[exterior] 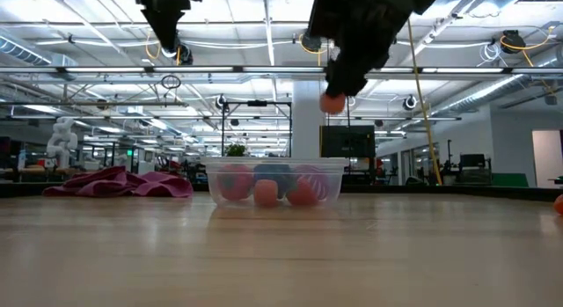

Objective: Pick and placing Produce into tupperware
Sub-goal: Put the pink peach into the transparent bin, then put the top red strawberry into the transparent bin

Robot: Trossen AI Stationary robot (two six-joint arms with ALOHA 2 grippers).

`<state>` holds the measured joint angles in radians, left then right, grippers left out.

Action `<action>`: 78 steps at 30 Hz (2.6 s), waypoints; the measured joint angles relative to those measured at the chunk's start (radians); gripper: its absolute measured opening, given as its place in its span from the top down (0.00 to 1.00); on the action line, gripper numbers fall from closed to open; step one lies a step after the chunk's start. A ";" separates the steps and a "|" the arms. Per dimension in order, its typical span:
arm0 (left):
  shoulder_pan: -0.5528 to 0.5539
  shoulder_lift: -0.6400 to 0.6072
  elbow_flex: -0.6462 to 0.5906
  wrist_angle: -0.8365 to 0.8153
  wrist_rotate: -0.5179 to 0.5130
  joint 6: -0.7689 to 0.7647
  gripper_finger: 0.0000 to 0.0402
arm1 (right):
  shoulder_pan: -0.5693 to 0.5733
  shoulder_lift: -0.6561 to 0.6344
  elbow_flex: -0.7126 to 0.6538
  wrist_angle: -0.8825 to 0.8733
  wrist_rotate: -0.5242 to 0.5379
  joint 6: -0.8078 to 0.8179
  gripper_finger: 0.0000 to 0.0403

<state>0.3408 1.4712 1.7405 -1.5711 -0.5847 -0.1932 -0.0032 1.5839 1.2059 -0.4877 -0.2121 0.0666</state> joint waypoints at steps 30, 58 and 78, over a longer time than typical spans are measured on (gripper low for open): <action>0.034 0.000 0.000 0.000 0.007 0.004 0.57 | -0.057 0.309 0.158 -0.074 -0.075 -0.144 0.69; 0.034 0.000 0.000 0.001 0.008 -0.003 0.57 | -0.058 0.309 0.158 -0.077 -0.073 -0.161 0.69; 0.034 0.000 0.000 0.001 0.008 -0.006 0.57 | -0.068 0.309 0.158 -0.077 -0.073 -0.168 0.52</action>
<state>0.3748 1.4712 1.7409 -1.5703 -0.5766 -0.1993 -0.0711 1.8931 1.3642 -0.5652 -0.2852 -0.1012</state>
